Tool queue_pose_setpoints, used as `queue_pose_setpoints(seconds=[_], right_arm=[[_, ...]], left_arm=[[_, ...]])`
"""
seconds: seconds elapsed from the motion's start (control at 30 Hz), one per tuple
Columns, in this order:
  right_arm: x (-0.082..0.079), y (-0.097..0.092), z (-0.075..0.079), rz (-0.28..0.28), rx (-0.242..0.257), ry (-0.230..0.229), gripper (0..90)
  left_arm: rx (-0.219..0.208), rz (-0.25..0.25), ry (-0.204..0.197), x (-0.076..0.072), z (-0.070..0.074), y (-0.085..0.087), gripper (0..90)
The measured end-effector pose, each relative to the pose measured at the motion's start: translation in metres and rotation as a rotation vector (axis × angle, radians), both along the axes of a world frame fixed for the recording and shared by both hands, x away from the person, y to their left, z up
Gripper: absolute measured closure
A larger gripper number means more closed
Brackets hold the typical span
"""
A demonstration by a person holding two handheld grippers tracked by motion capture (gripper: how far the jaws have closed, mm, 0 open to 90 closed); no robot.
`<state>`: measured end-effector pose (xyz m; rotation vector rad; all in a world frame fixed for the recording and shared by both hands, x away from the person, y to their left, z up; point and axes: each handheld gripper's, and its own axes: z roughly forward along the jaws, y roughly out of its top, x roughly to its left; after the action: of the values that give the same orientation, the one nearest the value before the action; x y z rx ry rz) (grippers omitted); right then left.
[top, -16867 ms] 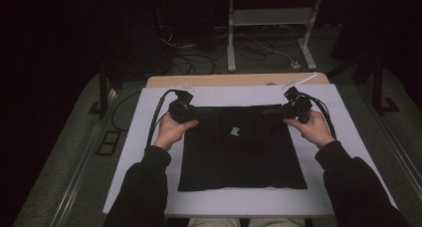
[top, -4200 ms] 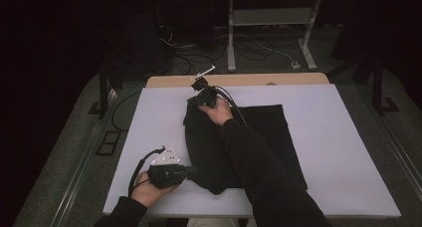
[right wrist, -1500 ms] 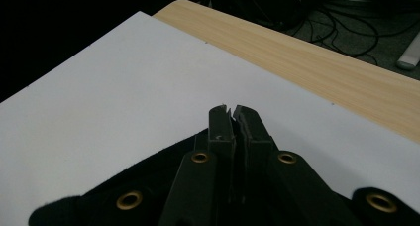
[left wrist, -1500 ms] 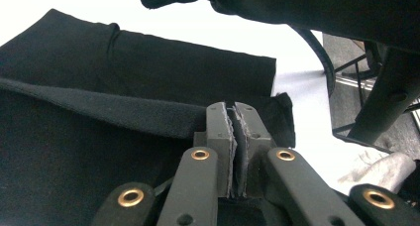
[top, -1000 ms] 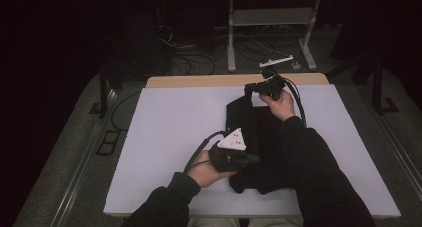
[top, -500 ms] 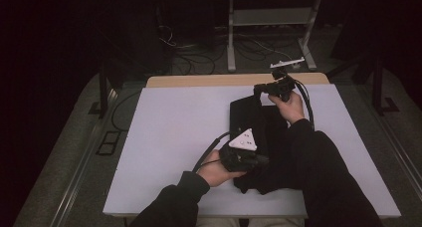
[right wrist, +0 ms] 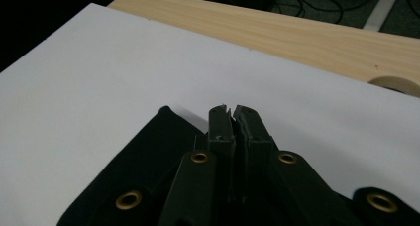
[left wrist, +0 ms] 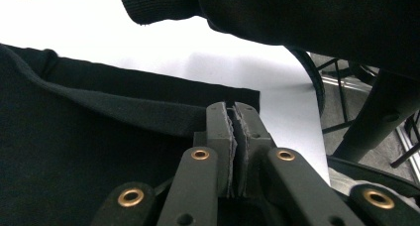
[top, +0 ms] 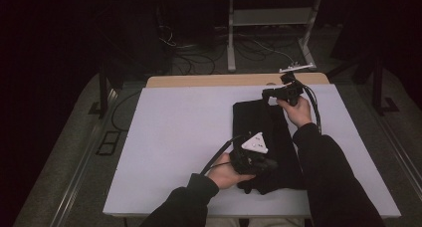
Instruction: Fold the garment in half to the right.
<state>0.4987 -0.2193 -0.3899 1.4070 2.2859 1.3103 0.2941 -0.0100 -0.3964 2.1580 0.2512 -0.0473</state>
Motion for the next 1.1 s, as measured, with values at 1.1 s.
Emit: queue_pose_setpoints(seconds=[1.1], right_arm=[[0.001, -0.035, -0.036, -0.055, 0.011, 0.043, 84.3]], left_arm=[[0.022, -0.014, 0.045, 0.009, -0.014, -0.038, 84.9]])
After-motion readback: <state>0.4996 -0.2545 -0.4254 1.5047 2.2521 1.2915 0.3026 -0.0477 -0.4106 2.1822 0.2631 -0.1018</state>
